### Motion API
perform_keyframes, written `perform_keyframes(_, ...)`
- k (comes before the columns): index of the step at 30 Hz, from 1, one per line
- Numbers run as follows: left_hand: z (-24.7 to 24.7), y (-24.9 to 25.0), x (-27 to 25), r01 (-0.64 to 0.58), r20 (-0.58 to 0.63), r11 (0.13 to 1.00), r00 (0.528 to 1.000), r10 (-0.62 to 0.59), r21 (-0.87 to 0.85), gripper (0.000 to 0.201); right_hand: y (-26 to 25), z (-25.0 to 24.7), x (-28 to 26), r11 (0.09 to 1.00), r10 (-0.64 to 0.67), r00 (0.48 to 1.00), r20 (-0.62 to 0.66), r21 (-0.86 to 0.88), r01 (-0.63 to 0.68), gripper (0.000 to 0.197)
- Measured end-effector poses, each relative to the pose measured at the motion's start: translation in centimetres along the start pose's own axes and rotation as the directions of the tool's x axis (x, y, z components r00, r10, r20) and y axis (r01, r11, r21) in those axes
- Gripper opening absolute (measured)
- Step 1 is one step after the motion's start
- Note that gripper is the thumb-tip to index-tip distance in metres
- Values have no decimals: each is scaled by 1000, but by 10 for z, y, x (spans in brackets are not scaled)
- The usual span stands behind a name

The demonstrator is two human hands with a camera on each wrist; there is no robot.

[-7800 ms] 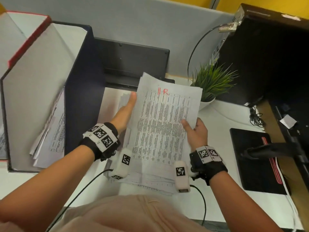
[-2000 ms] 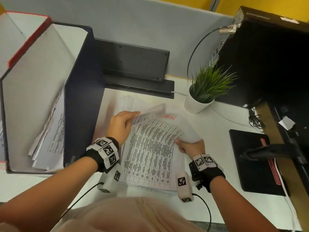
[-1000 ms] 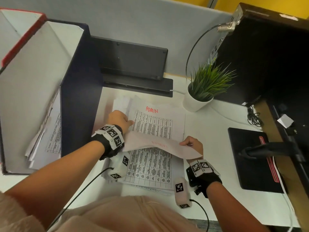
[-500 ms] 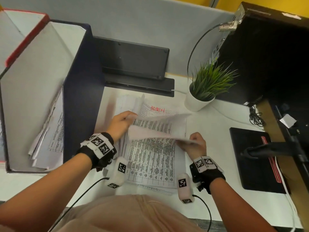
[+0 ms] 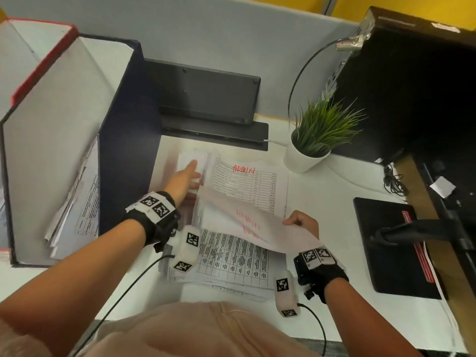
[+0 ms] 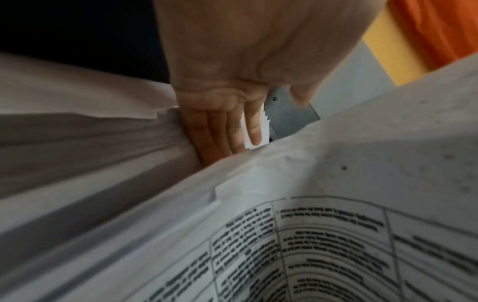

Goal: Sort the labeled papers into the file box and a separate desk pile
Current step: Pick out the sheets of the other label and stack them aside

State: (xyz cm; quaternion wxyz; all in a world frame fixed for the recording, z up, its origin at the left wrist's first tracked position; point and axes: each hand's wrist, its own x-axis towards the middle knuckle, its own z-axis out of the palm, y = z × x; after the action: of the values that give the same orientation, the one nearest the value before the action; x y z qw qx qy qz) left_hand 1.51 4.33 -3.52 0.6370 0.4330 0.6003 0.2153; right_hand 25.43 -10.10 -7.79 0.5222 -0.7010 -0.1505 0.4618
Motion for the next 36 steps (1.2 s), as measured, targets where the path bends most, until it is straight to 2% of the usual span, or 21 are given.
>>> perform_keyframes(2,-1,-1,3,5,-27,994,1000,-2,107,30,0,-1,1,1000,8,1000,-27,-4,-9,54)
perform_keyframes(5,2,-4,5,1,-39,981,999,7,196,31,0,1,4,999,32,998,-47,25,-31,39)
perform_keyframes(7,7,-5,3,-30,-47,980,998,41,196,33,2,6,2,990,-10,998,-55,140,18,54)
perform_keyframes(10,11,-6,0,-138,-44,945,986,158,296,26,2,8,0,962,12,999,-36,272,-2,57)
perform_keyframes(13,10,-8,-1,-247,-22,888,961,276,387,20,0,8,-4,985,-2,998,-64,171,13,49)
perform_keyframes(15,9,-10,-4,-307,8,874,945,328,378,20,1,6,-3,997,-67,993,-95,32,71,41)
perform_keyframes(17,9,-11,-9,-366,45,869,927,373,332,13,1,7,-8,979,-134,989,-69,-162,121,13)
perform_keyframes(19,9,-14,-13,-379,71,888,925,374,261,23,5,5,-7,968,-169,984,-56,-195,155,47)
perform_keyframes(20,8,-16,-14,-368,71,901,930,361,229,31,4,4,-5,970,-184,981,-58,-169,172,57)
perform_keyframes(22,6,-18,-18,-368,54,913,930,364,179,39,1,5,-8,960,-212,975,-60,-198,197,66)
perform_keyframes(24,5,-18,-21,-392,44,910,920,389,133,40,2,5,-7,952,-235,971,-46,-213,220,66)
perform_keyframes(27,7,-14,-24,-378,60,926,925,376,15,37,0,3,-5,943,-254,967,-15,-228,244,54)
perform_keyframes(29,9,-11,-24,-340,69,939,937,343,-47,31,-2,7,-3,888,-200,980,21,-418,190,21)
perform_keyframes(30,11,-9,-24,-322,71,945,943,325,-53,28,-3,8,-3,838,-201,979,36,-512,191,11)
perform_keyframes(31,12,-7,-24,-303,72,952,950,305,-45,26,-1,8,-1,814,-211,977,17,-550,186,25)
perform_keyframes(32,13,-5,-24,-283,81,958,955,285,-38,24,-2,9,-2,823,-234,972,-15,-535,190,34)
perform_keyframes(33,14,-4,-24,-257,102,966,960,260,-42,27,-2,11,-2,843,-254,966,-54,-502,194,35)
perform_keyframes(35,16,-4,-23,-218,148,974,963,226,-69,37,-4,16,-5,901,-271,960,-65,-368,229,22)
perform_keyframes(36,17,-5,-22,-222,153,974,962,226,-44,40,-6,20,-6,926,-274,960,-62,-286,246,26)
